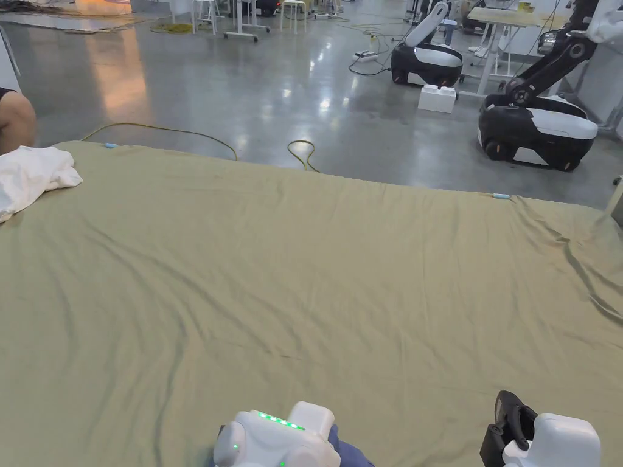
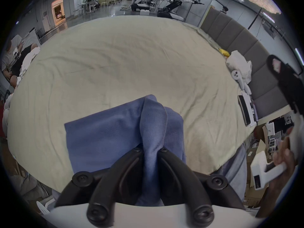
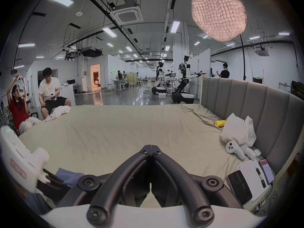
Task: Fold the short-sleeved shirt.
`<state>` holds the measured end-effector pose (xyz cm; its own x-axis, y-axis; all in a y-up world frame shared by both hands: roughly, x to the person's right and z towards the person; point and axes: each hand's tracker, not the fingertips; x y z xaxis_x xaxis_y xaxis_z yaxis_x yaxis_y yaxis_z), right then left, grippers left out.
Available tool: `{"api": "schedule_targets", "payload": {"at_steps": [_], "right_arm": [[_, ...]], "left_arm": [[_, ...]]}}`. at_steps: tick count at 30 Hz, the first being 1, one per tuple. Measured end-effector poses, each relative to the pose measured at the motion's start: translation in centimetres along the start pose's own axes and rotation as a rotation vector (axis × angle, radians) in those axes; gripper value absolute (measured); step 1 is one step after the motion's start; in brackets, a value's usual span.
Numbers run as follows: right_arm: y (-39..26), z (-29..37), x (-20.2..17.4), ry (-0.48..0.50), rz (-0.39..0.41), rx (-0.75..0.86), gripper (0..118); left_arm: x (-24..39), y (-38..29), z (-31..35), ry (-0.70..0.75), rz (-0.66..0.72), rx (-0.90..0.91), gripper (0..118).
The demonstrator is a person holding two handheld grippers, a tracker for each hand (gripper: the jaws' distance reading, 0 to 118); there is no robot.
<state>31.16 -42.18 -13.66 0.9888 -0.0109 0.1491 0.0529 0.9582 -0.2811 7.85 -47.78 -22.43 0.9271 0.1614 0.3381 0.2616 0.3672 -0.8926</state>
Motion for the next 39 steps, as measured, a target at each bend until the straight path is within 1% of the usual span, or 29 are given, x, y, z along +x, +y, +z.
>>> {"api": "schedule_targets", "payload": {"at_steps": [5, 7, 11, 12, 13, 16, 17, 18, 19, 20, 22, 23, 24, 25, 28, 31, 34, 37, 39], "right_arm": [[-0.1, 0.1, 0.3, -0.008, -0.006, -0.004, 0], [-0.3, 0.1, 0.3, -0.006, -0.008, -0.005, 0], [-0.4, 0.1, 0.3, -0.003, -0.008, -0.008, 0], [-0.4, 0.2, 0.3, -0.003, -0.007, -0.007, 0], [-0.3, 0.2, 0.3, -0.003, -0.007, -0.007, 0], [-0.3, 0.2, 0.3, -0.003, -0.008, -0.006, 0], [-0.3, 0.3, 0.3, -0.002, -0.008, -0.006, 0], [-0.3, 0.3, 0.3, -0.002, -0.009, -0.006, 0], [-0.3, 0.3, 0.3, -0.001, -0.009, -0.005, 0], [-0.4, 0.3, 0.3, -0.002, -0.006, -0.006, 0], [-0.4, 0.3, 0.3, -0.002, -0.003, -0.007, 0], [-0.5, 0.3, 0.3, -0.003, -0.002, -0.009, 0], [-0.6, 0.3, 0.4, -0.005, -0.002, -0.012, 0], [-0.6, 0.2, 0.4, -0.006, -0.002, -0.015, 0], [-0.8, 0.2, 0.7, -0.011, -0.004, -0.021, 0], [-0.7, 0.2, 0.8, -0.015, -0.003, -0.023, 0], [-0.7, 0.3, 0.8, -0.017, -0.003, -0.017, 0], [-0.5, 0.2, 0.5, -0.014, 0.002, -0.012, 0], [-0.3, 0.0, 0.3, -0.011, 0.002, -0.003, 0]], "left_arm": [[0.3, -0.4, -0.5, 0.001, 0.024, -0.008, 13], [0.0, -0.5, 0.2, -0.029, 0.034, 0.006, 15], [-2.0, -0.6, 2.6, -0.231, 0.135, 0.032, 46], [-2.4, -0.7, 3.2, -0.257, 0.135, 0.046, 50], [-2.9, -0.7, 3.8, -0.276, 0.131, 0.065, 51], [-4.4, -0.6, 4.5, -0.278, 0.14, 0.107, 51], [-4.9, -0.6, 4.2, -0.267, 0.146, 0.118, 48], [-5.2, -0.3, 3.5, -0.247, 0.156, 0.115, 44], [-5.5, -0.2, 2.8, -0.219, 0.17, 0.104, 38], [-5.7, -0.1, 1.7, -0.203, 0.182, 0.092, 28], [-5.8, -0.3, -0.2, -0.24, 0.187, 0.042, 25], [-5.4, -0.5, -1.4, -0.308, 0.196, 0.015, 23], [-5.1, -0.9, -2.2, -0.362, 0.202, -0.006, 22], [-4.8, -1.2, -2.9, -0.387, 0.19, -0.024, 22], [-3.3, -2.6, -4.6, -0.338, 0.137, -0.054, 22], [-2.9, -3.5, -5.4, -0.346, 0.142, -0.05, 21], [-3.0, -3.2, -4.8, -0.34, 0.144, -0.029, 21], [-3.0, -2.7, -3.2, -0.31, 0.08, 0.012, 21], [-3.4, -2.2, -1.7, -0.293, 0.065, 0.078, 21]]}}
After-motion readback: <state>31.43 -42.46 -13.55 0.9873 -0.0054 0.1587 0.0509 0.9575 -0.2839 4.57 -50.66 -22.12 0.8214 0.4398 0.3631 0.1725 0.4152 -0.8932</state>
